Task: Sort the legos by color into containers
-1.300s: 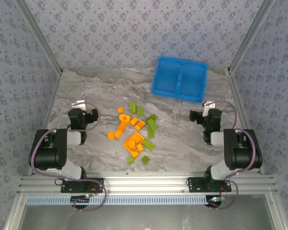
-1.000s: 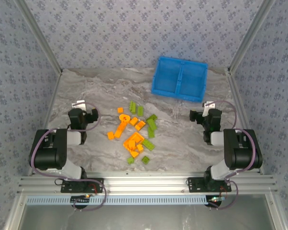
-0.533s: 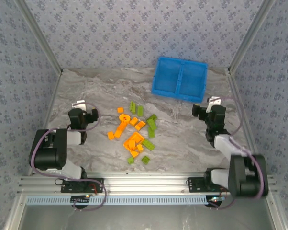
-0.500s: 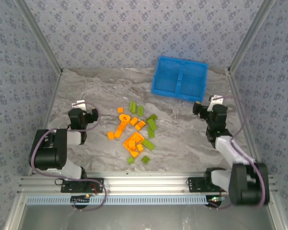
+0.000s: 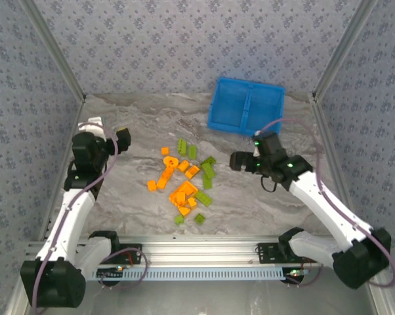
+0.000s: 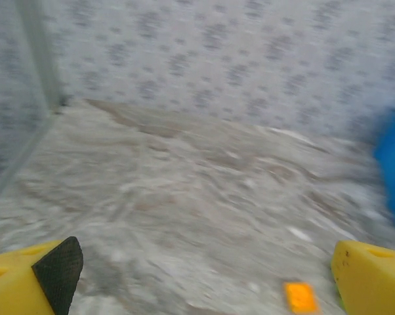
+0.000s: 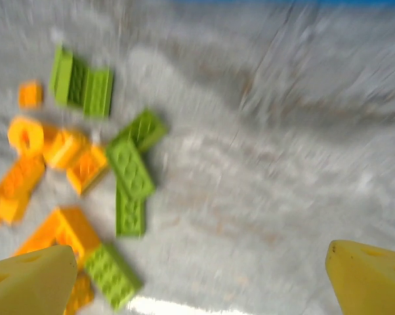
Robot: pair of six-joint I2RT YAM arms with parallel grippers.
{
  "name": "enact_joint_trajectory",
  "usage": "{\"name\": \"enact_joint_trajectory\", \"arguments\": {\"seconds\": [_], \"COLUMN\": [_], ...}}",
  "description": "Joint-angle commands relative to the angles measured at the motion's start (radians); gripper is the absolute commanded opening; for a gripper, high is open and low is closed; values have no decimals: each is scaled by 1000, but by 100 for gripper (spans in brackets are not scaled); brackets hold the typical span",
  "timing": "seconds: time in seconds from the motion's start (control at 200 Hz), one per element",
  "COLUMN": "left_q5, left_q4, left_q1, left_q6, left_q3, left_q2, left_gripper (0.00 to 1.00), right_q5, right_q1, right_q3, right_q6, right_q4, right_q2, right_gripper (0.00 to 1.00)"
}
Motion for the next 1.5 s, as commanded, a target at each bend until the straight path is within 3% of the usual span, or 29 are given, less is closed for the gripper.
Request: {"name": "enact_joint_trajectory", "arguments": {"seconds": [0.0, 0.115, 0.24, 0.395, 0.515, 0.775, 1.124, 1.349, 1.494], "left_q5": [262, 302, 325, 368, 386, 350, 330, 326, 327], "left_q4": [-412, -561, -584, -444, -439, -456, -454, -452, -446], "left_q1": [-83, -222, -326, -340, -341, -341, -341, -341, -341], "left_q6": [93, 282, 425, 422, 445, 459, 457, 454, 444], "left_q3": [134, 204, 157, 29, 10, 7, 7, 4, 5], "left_q2": [44, 63, 28, -70, -125, -139, -145, -145, -149], "left_gripper": [99, 99, 99, 99, 99, 99, 99, 99, 99], "right_q5": [40, 47, 88, 104, 65, -4, -81, -18, 148], "right_q1": [109, 191, 245, 245, 219, 170, 167, 172, 165], "right_q3": [72, 110, 175, 246, 298, 334, 262, 228, 219], "right_q6": [75, 62, 10, -76, -128, -146, -151, -146, -92], "right_q4": [-155, -138, -124, -8, 76, 188, 230, 200, 173], "right_q2": [91, 231, 371, 534, 655, 785, 770, 636, 468], "right_gripper": [100, 100, 100, 100, 99, 74, 32, 30, 31]}}
